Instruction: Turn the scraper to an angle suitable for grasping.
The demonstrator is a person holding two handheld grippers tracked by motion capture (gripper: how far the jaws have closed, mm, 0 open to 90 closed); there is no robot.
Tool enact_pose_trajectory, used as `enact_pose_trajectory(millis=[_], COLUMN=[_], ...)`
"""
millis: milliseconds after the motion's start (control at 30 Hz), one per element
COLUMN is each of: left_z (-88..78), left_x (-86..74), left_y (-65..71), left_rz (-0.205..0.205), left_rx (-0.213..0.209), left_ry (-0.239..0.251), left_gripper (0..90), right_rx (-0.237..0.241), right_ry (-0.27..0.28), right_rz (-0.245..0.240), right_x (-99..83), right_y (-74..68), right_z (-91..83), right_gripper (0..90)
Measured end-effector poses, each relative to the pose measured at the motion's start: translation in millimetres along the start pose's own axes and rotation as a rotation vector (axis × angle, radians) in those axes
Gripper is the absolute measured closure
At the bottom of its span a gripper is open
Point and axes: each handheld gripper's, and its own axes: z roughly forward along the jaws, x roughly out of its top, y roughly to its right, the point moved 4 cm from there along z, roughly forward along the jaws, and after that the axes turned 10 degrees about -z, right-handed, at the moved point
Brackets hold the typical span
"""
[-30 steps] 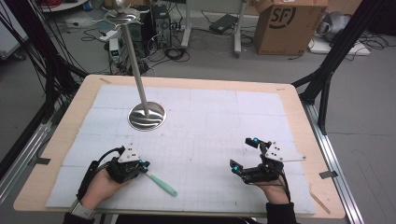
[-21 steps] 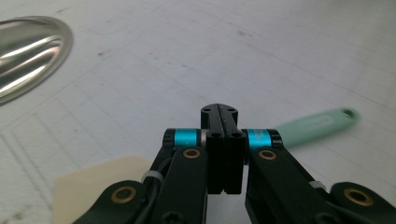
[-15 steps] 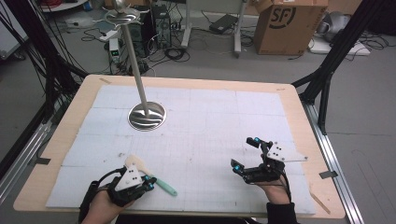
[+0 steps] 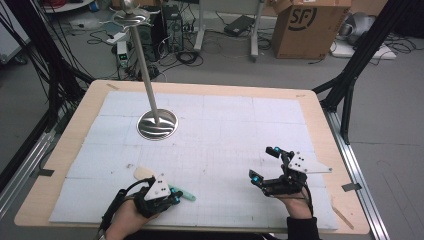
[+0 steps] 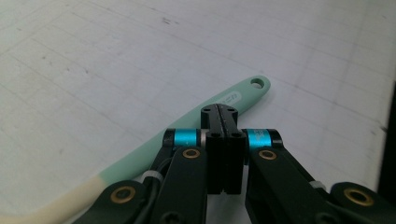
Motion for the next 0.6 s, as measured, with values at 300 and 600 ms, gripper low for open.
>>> enact_pose_trajectory(millis=[300,600], left_z=[26.0,28.2], left_x=[23.6,32.4], left_y=[-25.5,-38.0], left_rz=[-0.05,-0.064], left_rx=[0.105,0.149], left_ry=[0.012,0.027], left_gripper=[89.8,89.8], right_rx=[0.001,0.002], right_ry=[-0.003,-0.004], right_rz=[0.003,0.003], right_x=[-0.3,-0.8], right_y=[1.0,1.1], right_z=[-0.8,-0.9], right_gripper=[0.3,0.3])
